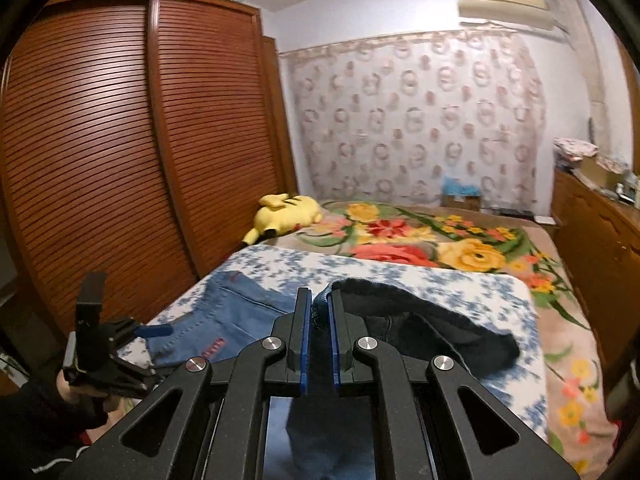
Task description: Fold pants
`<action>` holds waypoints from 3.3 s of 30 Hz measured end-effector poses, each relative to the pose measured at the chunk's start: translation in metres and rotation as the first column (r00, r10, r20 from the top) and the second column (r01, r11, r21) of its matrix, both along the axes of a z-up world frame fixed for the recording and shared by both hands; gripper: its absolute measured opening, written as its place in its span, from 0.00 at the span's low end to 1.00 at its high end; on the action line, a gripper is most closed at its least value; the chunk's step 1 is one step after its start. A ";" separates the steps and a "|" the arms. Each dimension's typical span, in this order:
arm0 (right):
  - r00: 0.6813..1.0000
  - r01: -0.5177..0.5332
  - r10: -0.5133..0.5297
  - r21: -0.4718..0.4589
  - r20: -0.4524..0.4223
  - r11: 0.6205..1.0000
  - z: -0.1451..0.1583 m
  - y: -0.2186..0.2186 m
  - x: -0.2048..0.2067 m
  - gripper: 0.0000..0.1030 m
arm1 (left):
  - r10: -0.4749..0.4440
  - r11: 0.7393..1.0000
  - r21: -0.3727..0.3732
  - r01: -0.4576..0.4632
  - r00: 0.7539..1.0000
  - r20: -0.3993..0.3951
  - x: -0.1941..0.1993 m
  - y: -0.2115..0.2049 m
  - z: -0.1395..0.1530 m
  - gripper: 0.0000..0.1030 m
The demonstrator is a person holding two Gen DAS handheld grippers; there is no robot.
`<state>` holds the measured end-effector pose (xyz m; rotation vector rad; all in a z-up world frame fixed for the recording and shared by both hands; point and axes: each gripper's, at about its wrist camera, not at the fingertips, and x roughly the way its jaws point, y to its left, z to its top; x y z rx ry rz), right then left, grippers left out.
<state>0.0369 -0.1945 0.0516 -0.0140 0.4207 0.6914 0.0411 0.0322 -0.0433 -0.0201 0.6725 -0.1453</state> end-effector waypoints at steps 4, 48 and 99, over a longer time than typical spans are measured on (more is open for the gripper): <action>0.998 -0.058 0.058 -0.014 0.007 0.998 0.000 0.009 0.009 0.07 | 0.011 1.000 0.000 -0.011 1.000 0.001 -0.002 0.005 0.000 0.85; 0.988 0.017 -0.044 -0.178 -0.150 0.984 -0.046 -0.011 0.062 0.50 | -0.055 0.997 -0.049 0.055 0.998 0.007 0.021 -0.004 0.006 0.85; 0.964 -0.250 0.245 -0.040 -0.099 0.967 0.019 0.095 0.112 0.03 | 0.039 0.995 -0.096 -0.024 0.987 0.157 -0.038 0.065 0.068 0.12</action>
